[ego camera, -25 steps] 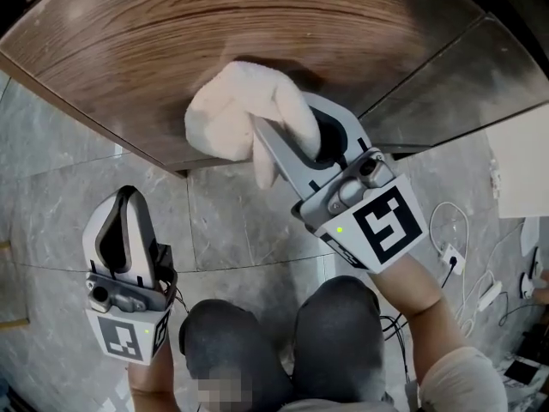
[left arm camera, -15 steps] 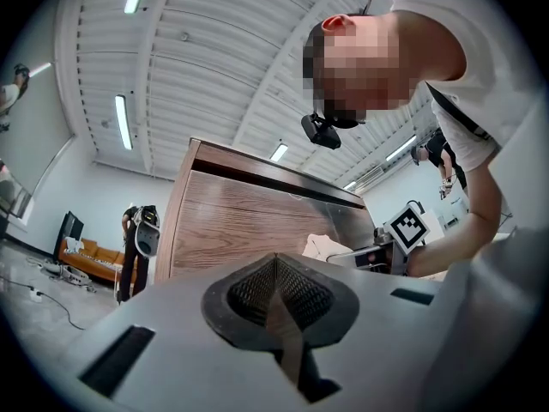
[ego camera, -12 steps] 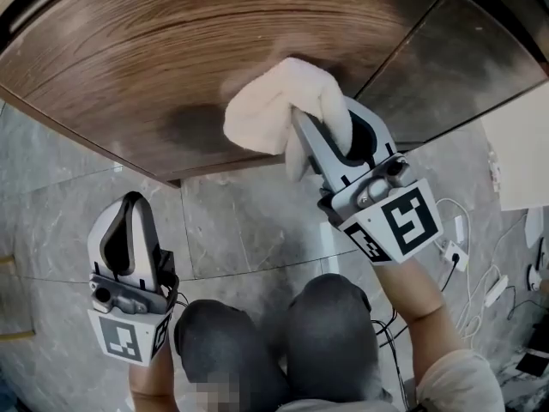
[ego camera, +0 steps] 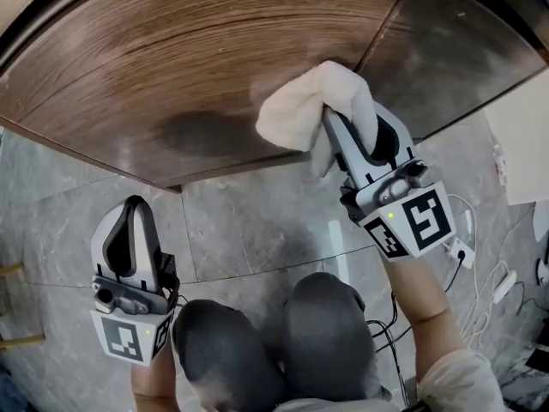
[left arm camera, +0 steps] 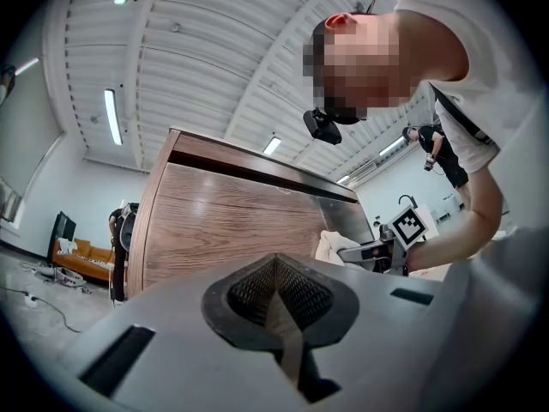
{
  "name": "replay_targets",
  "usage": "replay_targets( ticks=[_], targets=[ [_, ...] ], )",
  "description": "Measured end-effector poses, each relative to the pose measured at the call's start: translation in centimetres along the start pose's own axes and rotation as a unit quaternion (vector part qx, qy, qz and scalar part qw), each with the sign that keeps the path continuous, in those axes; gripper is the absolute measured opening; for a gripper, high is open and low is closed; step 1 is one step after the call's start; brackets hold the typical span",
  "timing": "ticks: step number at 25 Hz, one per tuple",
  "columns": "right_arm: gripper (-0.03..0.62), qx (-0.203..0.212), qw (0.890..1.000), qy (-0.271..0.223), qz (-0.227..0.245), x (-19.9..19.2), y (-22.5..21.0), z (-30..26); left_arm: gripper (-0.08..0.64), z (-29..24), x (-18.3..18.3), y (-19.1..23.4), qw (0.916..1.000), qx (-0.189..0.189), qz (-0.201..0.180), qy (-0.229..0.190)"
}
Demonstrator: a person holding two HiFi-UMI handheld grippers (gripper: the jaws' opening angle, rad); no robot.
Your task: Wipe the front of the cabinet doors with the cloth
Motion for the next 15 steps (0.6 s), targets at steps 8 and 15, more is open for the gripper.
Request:
replay_targets(
  ticks=[8,15],
  targets=[
    [0.106,-0.018,1.0,0.005,-0.007,-1.5,-1.2,0.1,0.017,-0.3,-1.5,-0.1,0.9999,-0.003,0.006,0.008],
    [0.106,0.011,0.999,-0.007,-0.034,0.1,0.7,0.6,0.017,-0.4,-1.0,1.1,0.9998,0.015,-0.006,0.013]
  ],
)
Point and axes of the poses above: the fingertips, and each gripper's own axes: z backward along the fingers, y to its left, x out of its top, the point moved 1 cm from there along z, backward along the fingers, and after that the axes turned 7 degrees about -y, right-handed, at the moved point
